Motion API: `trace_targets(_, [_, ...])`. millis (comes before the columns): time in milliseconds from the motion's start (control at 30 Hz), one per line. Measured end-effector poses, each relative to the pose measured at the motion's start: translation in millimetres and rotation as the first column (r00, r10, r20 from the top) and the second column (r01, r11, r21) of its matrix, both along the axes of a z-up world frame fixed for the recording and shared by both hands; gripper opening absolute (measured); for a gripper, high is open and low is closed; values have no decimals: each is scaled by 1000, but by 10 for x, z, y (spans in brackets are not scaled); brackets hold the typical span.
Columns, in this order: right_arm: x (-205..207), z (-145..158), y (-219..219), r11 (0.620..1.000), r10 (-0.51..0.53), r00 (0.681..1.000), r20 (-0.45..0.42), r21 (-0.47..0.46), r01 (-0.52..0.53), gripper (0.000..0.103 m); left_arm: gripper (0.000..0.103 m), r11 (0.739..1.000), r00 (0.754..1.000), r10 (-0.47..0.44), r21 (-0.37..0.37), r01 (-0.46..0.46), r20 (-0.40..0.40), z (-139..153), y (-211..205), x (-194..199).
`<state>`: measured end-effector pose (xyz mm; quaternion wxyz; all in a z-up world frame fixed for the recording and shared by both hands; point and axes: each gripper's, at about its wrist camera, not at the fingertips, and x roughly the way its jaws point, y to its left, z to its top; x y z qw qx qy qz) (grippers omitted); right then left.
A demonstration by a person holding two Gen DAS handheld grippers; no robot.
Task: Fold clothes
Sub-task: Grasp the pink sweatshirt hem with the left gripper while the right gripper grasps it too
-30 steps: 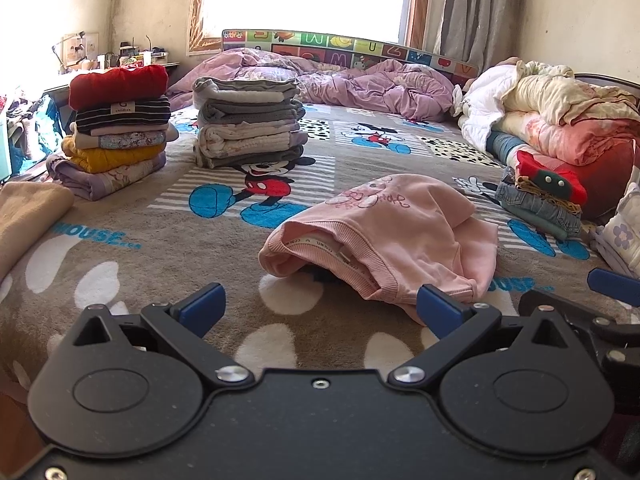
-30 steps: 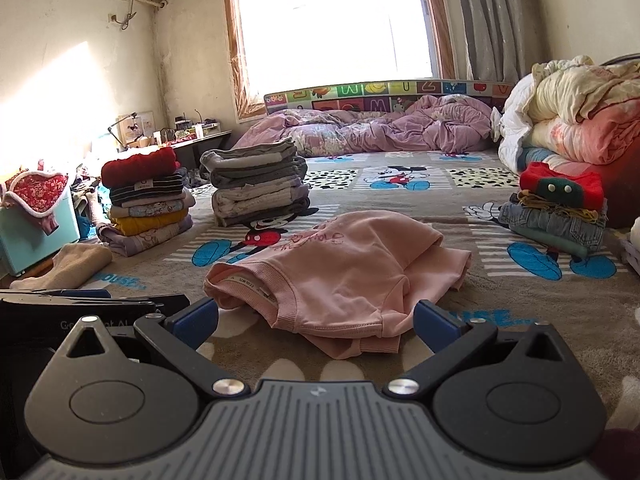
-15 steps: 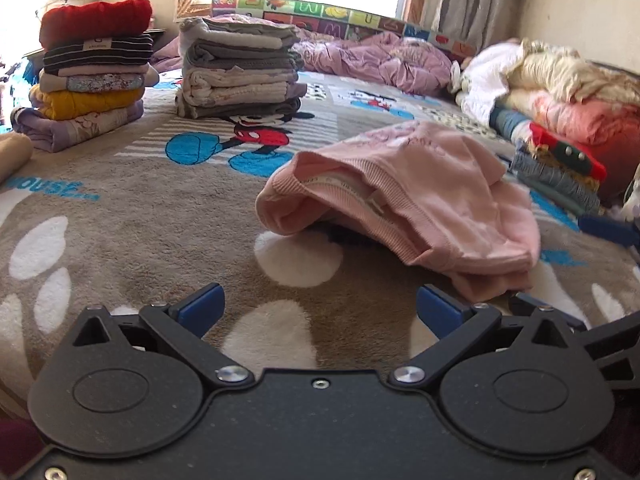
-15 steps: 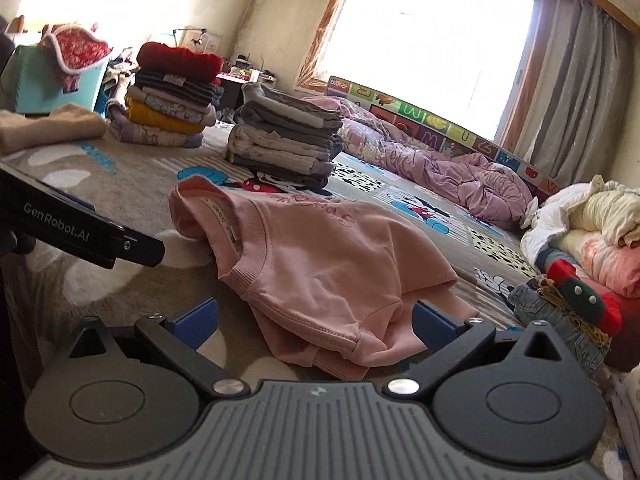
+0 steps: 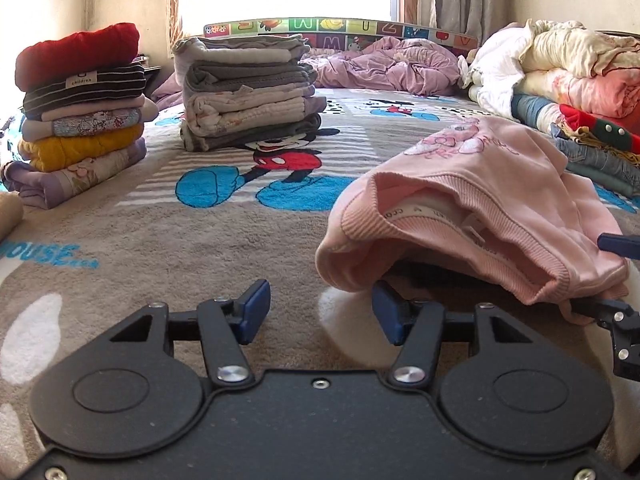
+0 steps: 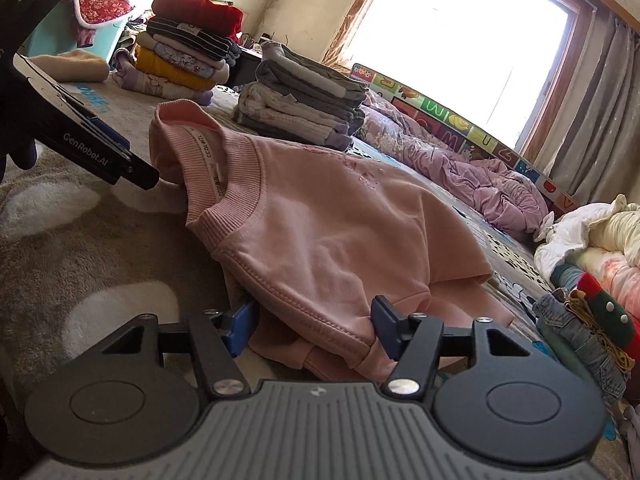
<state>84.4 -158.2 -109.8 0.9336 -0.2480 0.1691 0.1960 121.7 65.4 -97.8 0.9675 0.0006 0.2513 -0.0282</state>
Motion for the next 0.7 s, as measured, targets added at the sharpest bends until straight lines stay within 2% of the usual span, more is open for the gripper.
trace_targets(100, [95, -59, -44, 1000, -8, 1000, -3, 21, 8, 57, 52, 999, 1000, -6, -35, 6, 16, 8, 9, 80])
trace_targets(233, [111, -107, -27, 1000, 4, 999, 42, 22, -5, 57, 41, 996, 1000, 6, -86, -3, 28, 29, 21, 138])
trace_targets(400, [100, -36, -85, 996, 14, 998, 53, 92, -19, 41, 38, 991, 999, 25, -132, -20, 29, 57, 25, 178])
trace_targets(467, [130, 12, -144, 990, 14, 999, 31, 139, -18, 32, 27, 991, 999, 21, -132, -17, 26, 68, 0, 184])
trace_targets(567, [240, 114, -235, 981, -1, 1000, -9, 196, 3, 23, 16, 993, 999, 16, -114, -11, 45, 117, -62, 150])
trace_targets(700, [260, 197, -367, 965, -32, 999, -12, 259, 34, 18, 10, 996, 996, 16, -90, -8, 90, 239, -145, 70])
